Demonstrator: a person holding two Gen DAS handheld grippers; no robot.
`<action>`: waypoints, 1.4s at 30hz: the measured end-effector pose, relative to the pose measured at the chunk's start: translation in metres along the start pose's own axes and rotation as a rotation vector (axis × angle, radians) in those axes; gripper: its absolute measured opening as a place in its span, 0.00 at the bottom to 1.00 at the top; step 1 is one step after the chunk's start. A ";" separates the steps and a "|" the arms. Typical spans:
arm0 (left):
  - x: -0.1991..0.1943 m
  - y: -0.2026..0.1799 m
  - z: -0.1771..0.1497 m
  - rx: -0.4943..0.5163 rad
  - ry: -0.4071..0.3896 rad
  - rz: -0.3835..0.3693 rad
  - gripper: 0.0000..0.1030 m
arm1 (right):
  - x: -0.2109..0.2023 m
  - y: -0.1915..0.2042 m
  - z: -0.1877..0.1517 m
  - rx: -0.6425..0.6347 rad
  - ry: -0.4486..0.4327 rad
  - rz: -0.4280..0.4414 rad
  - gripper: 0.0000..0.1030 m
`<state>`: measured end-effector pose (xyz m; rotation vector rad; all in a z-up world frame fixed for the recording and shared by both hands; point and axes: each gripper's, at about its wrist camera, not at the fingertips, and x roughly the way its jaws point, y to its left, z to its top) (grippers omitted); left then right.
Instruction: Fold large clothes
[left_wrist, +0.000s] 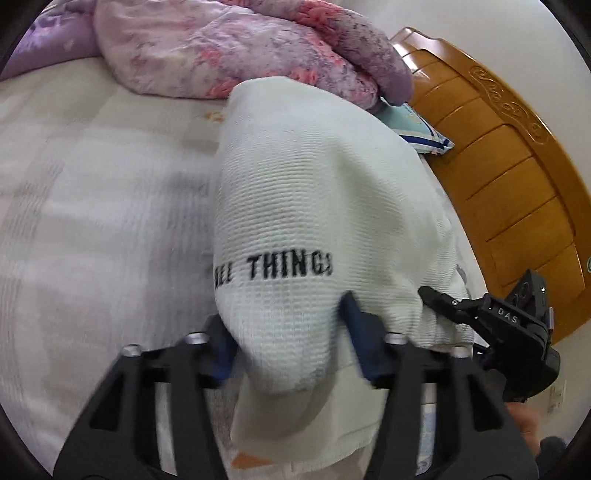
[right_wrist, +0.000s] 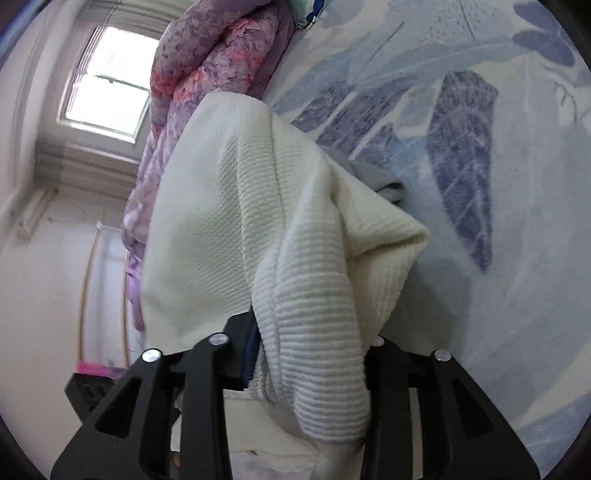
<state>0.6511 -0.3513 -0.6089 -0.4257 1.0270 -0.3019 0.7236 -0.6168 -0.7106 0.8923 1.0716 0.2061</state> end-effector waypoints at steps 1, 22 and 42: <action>-0.001 0.002 -0.002 -0.006 0.006 0.022 0.65 | 0.001 0.002 0.002 -0.008 0.003 -0.012 0.37; -0.118 0.030 -0.005 0.012 -0.015 0.237 0.88 | -0.060 0.135 -0.075 -0.475 -0.010 -0.435 0.62; -0.507 0.043 -0.035 0.217 -0.230 0.303 0.90 | -0.186 0.402 -0.331 -0.696 -0.197 -0.418 0.88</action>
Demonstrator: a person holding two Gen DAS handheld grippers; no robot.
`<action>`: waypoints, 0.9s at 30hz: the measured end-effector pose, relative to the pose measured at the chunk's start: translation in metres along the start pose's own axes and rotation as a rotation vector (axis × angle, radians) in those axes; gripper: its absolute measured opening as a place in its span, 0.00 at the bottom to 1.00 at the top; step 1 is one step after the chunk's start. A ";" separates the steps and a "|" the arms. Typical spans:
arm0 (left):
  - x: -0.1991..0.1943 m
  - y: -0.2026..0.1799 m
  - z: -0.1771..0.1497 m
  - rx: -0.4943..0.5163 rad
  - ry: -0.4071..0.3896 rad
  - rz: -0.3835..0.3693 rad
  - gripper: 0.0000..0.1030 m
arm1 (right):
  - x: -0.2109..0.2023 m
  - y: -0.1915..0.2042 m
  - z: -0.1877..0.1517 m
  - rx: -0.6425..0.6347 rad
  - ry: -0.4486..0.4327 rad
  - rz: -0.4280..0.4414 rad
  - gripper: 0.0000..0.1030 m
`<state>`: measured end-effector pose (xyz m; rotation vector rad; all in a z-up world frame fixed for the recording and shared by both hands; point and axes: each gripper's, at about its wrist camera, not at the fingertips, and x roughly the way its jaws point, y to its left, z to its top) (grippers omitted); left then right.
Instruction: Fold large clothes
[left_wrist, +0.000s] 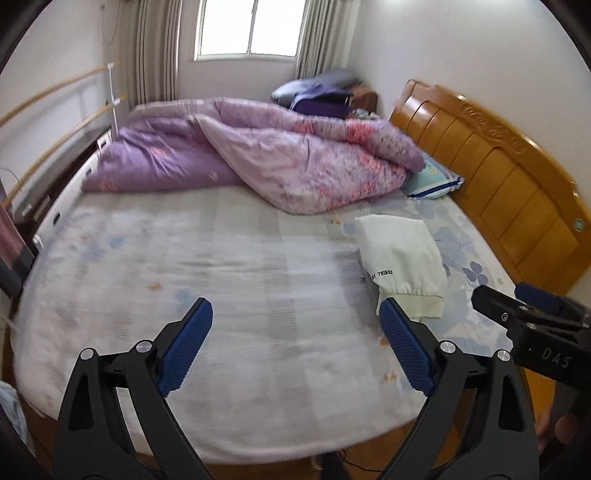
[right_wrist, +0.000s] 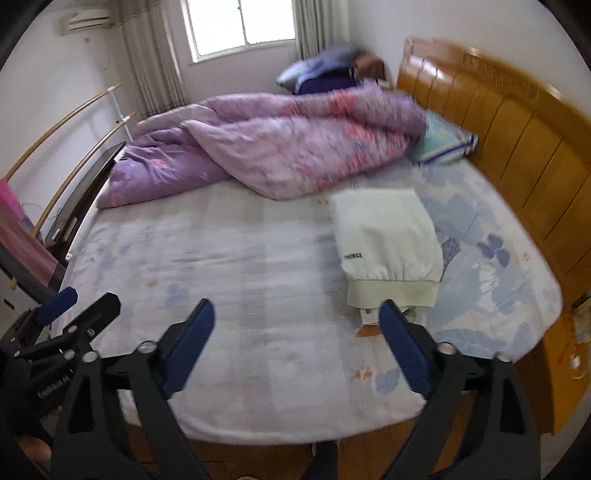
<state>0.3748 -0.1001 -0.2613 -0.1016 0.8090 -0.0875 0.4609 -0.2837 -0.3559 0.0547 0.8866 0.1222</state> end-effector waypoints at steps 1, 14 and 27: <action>-0.021 0.007 -0.002 0.003 -0.010 0.005 0.90 | -0.023 0.018 -0.005 -0.006 -0.019 0.007 0.88; -0.216 0.071 -0.016 -0.068 -0.103 0.017 0.90 | -0.176 0.125 -0.027 -0.089 -0.094 0.021 0.92; -0.300 0.064 -0.038 -0.101 -0.207 0.056 0.90 | -0.249 0.140 -0.046 -0.154 -0.174 0.048 0.92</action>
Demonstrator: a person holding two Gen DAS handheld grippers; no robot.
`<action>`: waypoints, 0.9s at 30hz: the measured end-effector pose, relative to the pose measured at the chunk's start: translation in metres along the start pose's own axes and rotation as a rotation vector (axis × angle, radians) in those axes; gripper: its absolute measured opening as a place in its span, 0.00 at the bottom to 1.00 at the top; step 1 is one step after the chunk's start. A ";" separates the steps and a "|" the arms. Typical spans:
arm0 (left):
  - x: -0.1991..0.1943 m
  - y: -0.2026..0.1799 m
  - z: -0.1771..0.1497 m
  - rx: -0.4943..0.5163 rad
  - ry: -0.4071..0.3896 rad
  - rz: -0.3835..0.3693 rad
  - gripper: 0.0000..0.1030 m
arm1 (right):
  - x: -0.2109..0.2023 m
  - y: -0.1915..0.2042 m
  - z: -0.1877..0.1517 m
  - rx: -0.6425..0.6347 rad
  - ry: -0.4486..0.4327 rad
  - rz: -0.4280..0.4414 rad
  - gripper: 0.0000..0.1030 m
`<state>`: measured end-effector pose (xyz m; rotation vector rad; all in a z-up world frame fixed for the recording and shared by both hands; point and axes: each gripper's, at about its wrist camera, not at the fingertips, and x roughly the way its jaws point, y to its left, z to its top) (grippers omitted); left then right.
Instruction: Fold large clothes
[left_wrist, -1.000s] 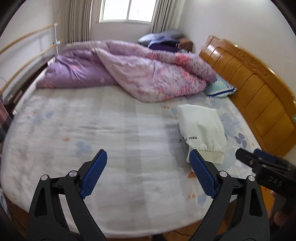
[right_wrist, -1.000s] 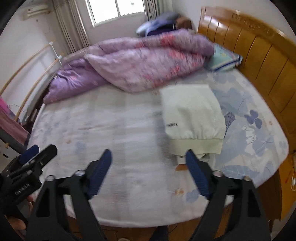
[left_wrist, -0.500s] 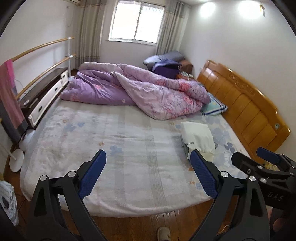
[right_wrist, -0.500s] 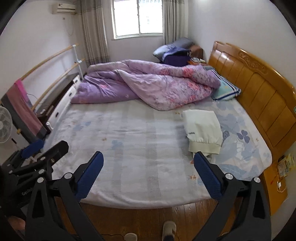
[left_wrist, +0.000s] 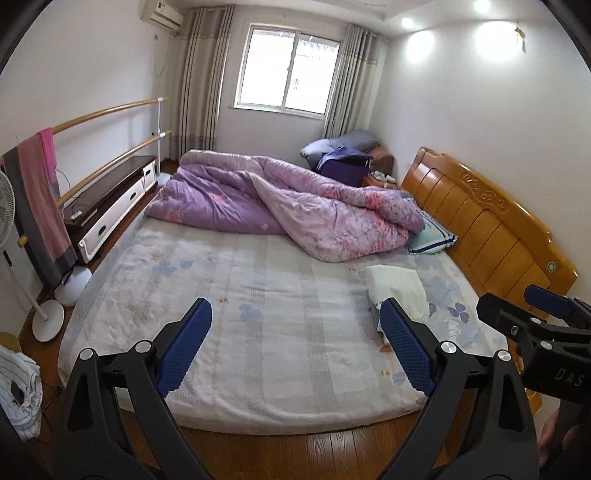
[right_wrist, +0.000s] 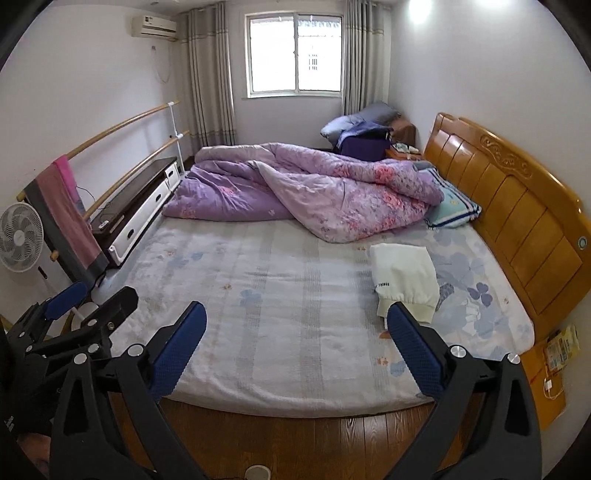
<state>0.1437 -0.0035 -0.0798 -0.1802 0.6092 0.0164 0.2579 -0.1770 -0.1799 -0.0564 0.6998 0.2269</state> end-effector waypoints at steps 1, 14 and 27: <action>-0.004 -0.001 -0.001 -0.001 -0.011 -0.003 0.90 | -0.005 0.002 -0.002 -0.007 -0.018 0.002 0.92; -0.040 -0.003 -0.009 0.055 -0.162 0.023 0.91 | -0.032 0.014 -0.026 -0.050 -0.164 -0.028 0.93; -0.031 -0.002 -0.018 0.122 -0.166 0.015 0.91 | -0.027 0.012 -0.045 -0.013 -0.199 -0.099 0.93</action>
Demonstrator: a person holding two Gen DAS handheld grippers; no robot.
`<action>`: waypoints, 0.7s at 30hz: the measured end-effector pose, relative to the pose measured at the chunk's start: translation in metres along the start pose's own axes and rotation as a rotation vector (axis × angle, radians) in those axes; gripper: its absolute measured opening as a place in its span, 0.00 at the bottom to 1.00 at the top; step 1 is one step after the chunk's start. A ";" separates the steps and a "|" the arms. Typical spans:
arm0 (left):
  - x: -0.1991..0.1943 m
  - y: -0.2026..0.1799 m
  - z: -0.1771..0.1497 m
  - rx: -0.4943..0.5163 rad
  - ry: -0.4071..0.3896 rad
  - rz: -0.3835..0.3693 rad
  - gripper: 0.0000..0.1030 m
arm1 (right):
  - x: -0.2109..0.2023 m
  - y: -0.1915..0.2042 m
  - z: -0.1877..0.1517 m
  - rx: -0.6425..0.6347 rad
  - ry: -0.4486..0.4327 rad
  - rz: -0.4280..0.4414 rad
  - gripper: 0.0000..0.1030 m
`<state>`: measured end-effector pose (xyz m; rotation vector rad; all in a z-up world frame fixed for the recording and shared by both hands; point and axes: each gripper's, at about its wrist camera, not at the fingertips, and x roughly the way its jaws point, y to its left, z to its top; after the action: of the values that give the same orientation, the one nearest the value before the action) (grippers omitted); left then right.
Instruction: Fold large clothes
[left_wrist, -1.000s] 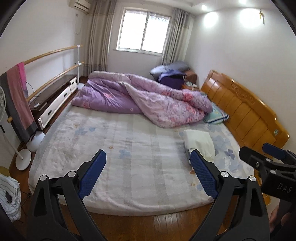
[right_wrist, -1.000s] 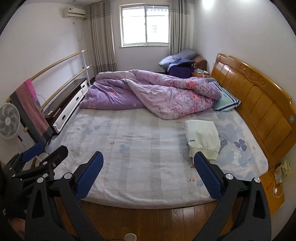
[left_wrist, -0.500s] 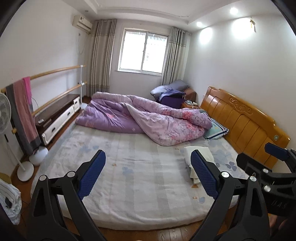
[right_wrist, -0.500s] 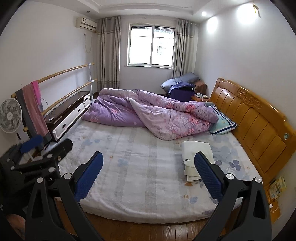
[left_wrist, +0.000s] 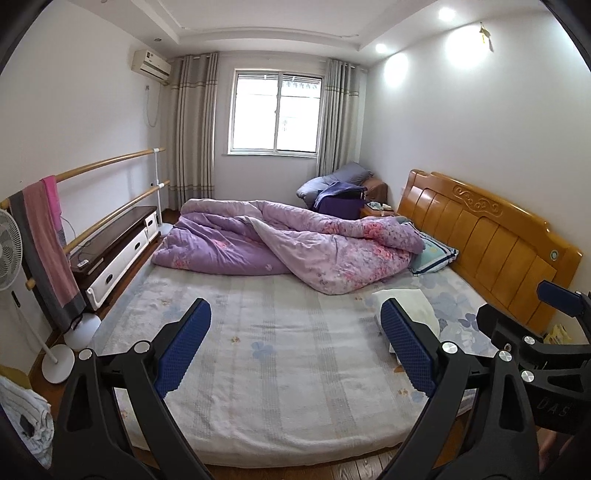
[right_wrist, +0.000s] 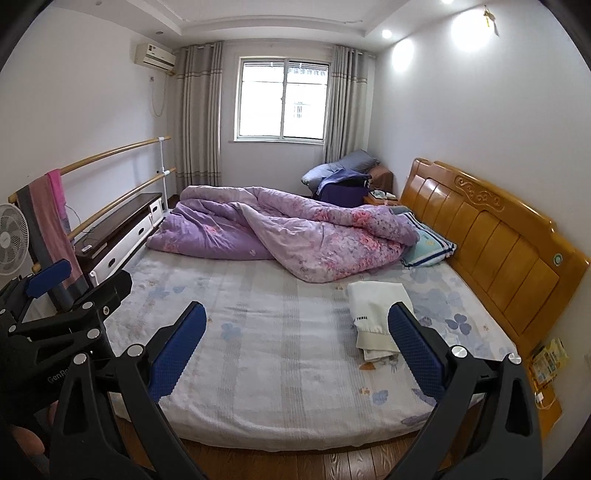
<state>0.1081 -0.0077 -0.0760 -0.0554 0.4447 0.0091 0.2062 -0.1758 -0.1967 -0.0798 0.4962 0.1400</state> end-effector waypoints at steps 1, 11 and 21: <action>0.001 0.000 0.000 0.002 0.003 -0.001 0.91 | 0.001 0.000 0.000 0.002 0.007 -0.005 0.93; 0.006 0.005 0.002 -0.003 0.006 -0.022 0.91 | -0.001 0.006 0.001 -0.001 0.022 -0.023 0.93; 0.008 0.006 0.000 0.001 -0.002 -0.005 0.91 | -0.001 0.011 0.002 -0.014 0.025 -0.028 0.93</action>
<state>0.1151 -0.0022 -0.0798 -0.0558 0.4425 0.0036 0.2048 -0.1646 -0.1945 -0.1022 0.5192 0.1151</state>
